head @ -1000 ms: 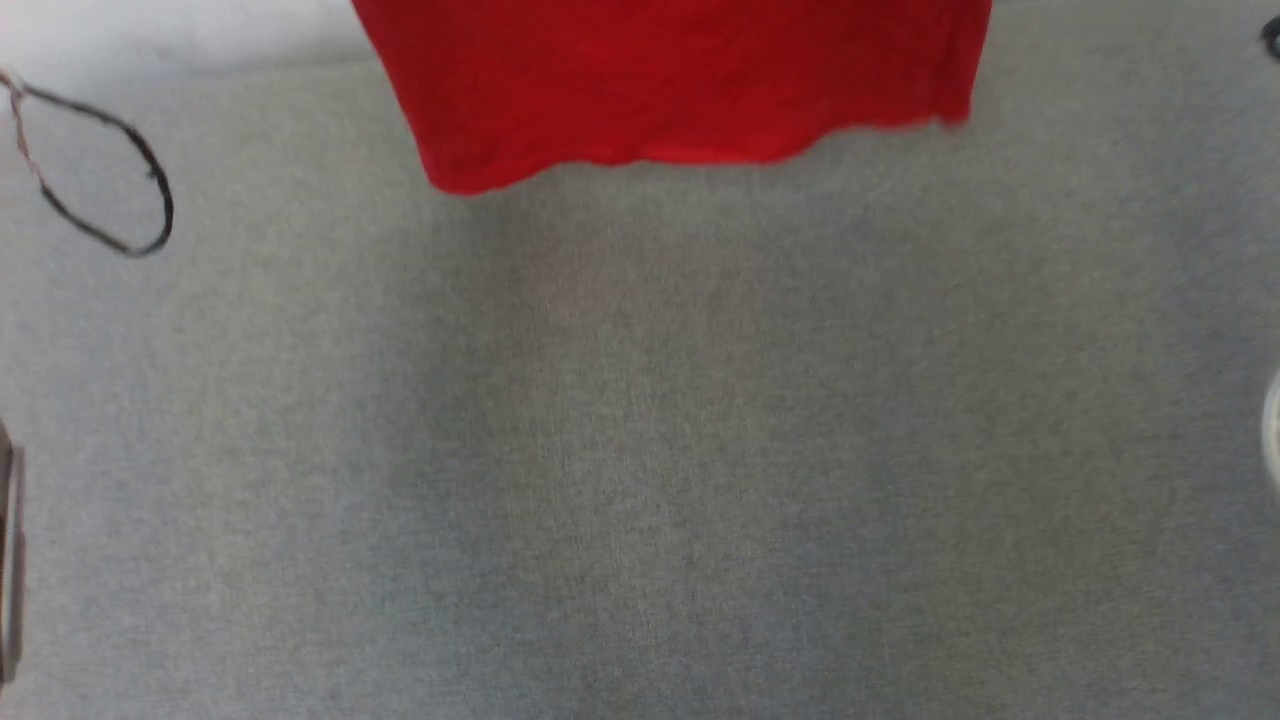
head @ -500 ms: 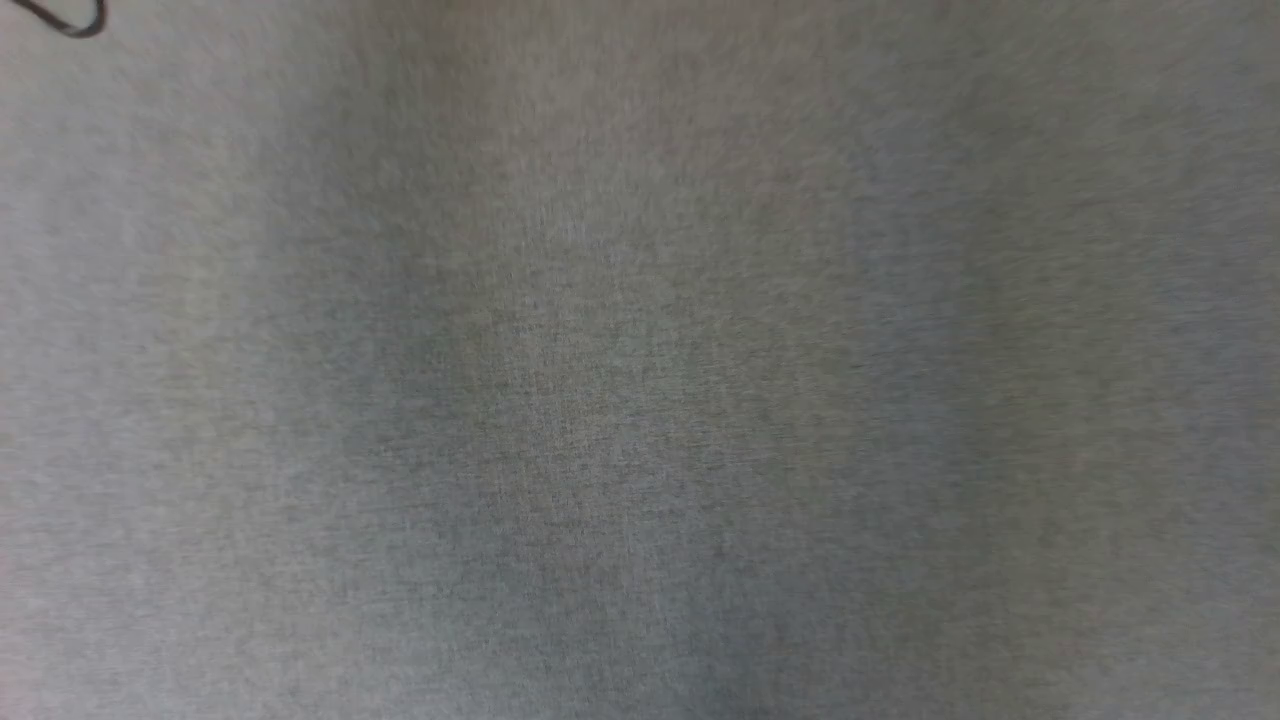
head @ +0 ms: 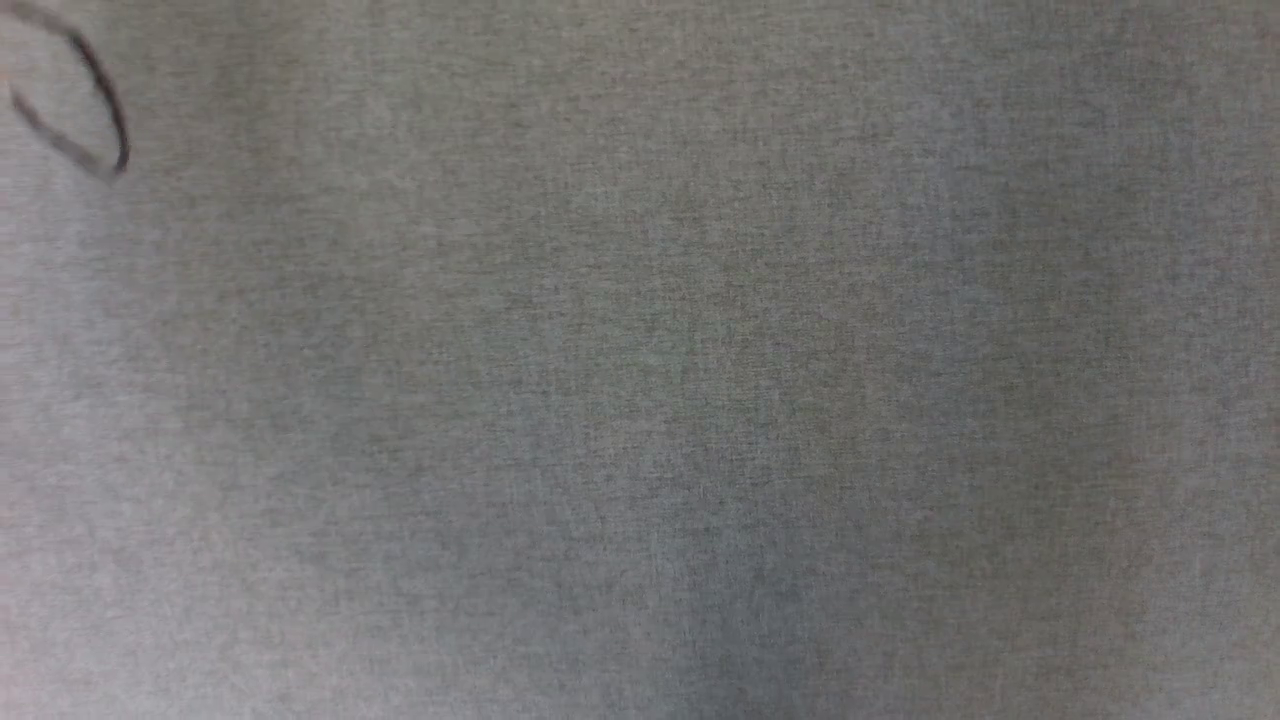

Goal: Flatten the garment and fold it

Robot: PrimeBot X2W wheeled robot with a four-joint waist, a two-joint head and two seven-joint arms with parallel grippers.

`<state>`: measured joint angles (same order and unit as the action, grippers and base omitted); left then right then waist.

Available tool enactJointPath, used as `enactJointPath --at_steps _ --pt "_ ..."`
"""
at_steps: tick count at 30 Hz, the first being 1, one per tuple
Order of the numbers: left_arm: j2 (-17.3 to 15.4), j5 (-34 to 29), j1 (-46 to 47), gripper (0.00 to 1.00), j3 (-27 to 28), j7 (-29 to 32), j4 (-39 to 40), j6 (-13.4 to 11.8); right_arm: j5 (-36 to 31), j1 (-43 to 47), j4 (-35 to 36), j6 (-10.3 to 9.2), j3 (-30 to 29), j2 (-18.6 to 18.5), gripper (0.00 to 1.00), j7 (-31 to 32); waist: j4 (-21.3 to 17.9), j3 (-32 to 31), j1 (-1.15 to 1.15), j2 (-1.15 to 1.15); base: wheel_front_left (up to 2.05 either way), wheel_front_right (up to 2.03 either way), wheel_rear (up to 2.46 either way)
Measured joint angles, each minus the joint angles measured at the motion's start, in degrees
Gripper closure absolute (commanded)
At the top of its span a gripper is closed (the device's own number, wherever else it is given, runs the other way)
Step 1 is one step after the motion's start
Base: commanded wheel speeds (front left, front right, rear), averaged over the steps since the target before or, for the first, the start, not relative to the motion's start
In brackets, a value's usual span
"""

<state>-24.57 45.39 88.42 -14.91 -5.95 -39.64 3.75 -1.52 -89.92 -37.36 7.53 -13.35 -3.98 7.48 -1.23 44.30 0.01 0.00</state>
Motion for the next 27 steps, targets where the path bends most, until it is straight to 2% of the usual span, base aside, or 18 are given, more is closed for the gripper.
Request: enactJointPath --at_steps 4,9,15,21,27 --pt "-1.9 2.9 -4.6 1.0 0.4 4.2 3.0 1.3 6.2 5.6 5.1 0.0 3.5 -1.9 1.0 2.8 0.4 -1.8 -0.01 0.0 0.0 0.0 0.0" --pt "-4.7 7.3 -13.3 1.0 2.2 9.3 10.5 1.1 13.1 15.4 14.3 0.0 5.7 -3.9 1.0 7.7 0.2 -5.5 -0.02 0.0 0.0 0.0 0.0" --pt "-5.2 11.9 -28.8 1.0 3.1 13.5 21.8 -2.3 17.4 30.0 25.3 0.0 4.7 -4.5 1.0 13.2 -0.4 -11.2 -0.03 0.0 0.0 0.0 0.0" --pt "-5.7 13.1 -45.6 1.0 3.6 14.0 32.2 -6.5 20.4 43.5 34.5 0.0 2.8 -2.1 1.0 17.2 -0.7 -17.2 -0.03 0.0 0.0 0.0 0.0" --pt "-7.0 12.8 -61.3 1.0 3.0 13.8 42.2 -9.3 22.4 57.1 42.5 0.0 0.4 -0.2 1.0 19.8 -0.7 -22.9 -0.03 0.0 0.0 0.0 0.0"
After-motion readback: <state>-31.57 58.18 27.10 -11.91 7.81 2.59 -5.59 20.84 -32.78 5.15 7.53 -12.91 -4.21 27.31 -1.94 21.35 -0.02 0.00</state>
